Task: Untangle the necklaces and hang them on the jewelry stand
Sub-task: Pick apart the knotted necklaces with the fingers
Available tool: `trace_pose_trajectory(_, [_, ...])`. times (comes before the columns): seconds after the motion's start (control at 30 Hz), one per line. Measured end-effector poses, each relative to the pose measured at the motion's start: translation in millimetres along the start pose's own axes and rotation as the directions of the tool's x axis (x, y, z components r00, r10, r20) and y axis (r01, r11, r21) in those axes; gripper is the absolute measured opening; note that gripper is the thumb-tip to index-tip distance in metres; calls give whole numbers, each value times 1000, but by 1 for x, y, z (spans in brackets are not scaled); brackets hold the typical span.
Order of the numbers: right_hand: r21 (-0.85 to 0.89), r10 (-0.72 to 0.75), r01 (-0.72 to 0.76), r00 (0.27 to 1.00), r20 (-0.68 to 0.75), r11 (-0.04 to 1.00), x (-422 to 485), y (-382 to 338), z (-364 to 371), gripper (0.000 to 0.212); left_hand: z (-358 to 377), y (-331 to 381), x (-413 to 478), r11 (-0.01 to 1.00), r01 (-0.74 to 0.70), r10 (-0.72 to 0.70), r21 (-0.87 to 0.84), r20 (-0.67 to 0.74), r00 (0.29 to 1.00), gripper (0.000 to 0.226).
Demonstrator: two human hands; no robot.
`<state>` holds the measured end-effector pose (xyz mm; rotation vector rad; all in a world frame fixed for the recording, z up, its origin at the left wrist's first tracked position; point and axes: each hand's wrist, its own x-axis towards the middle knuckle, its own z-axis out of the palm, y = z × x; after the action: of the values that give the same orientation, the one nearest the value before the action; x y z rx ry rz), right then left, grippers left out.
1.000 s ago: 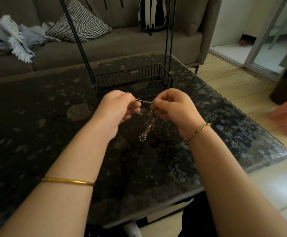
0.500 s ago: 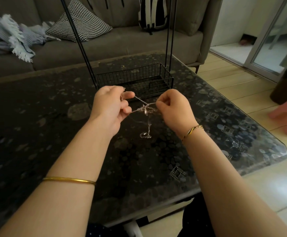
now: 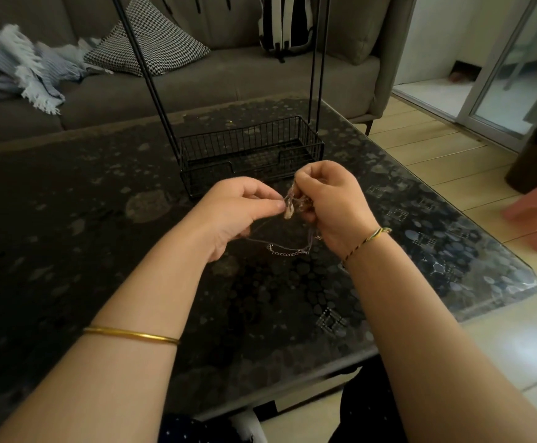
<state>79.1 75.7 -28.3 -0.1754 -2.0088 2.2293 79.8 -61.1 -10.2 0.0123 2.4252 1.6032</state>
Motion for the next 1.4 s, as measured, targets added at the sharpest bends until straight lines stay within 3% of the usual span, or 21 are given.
trace_pose_trajectory(0.2, [-25, -8, 9, 999, 45, 1000, -4, -5, -1, 10, 5, 0, 1, 998, 24, -27, 56, 57, 998, 11])
trace_pose_trajectory(0.33, [-145, 8, -1, 999, 47, 989, -1, -1, -2, 12, 2, -2, 3, 996, 52, -53, -67, -9, 999, 6])
trace_pose_trajectory(0.53, [-150, 71, -55, 993, 98, 987, -1, 1, -3, 17, -5, -1, 8, 924, 169, -217, -343, -105, 971, 4])
trace_pose_trajectory(0.63, [-118, 80, -70, 994, 81, 991, -1, 1, -1, 15, -6, -1, 9, 899, 189, -245, -395, -96, 965, 5])
trace_pose_trajectory(0.83, [-152, 40, -27, 996, 82, 988, -1, 2, 2, 19, -5, 0, 9, 880, 181, -250, -439, -105, 962, 12])
trace_pose_trajectory(1.03, [-457, 0, 62, 991, 134, 887, -3, 3, 8, 18, 1, -1, 10, 931, 130, -188, -341, -144, 972, 14])
trace_pose_trajectory(1.13, [-518, -62, 110, 992, 110, 848, -5, 1, 8, 22, 4, -1, 10, 952, 130, -168, -276, -119, 979, 16])
trace_pose_trajectory(1.2, [-442, -45, 71, 997, 68, 894, -4, 0, 7, 24, 4, -1, 9, 957, 150, -176, -248, -85, 981, 17])
trace_pose_trajectory(1.3, [-156, 75, -67, 996, 46, 985, -4, -1, 5, 18, 3, -1, 7, 961, 172, -180, -217, -16, 984, 22])
trace_pose_trajectory(1.4, [-66, 79, -79, 997, -2, 995, -3, -1, 3, 14, 2, 0, 5, 958, 189, -177, -218, 73, 981, 24])
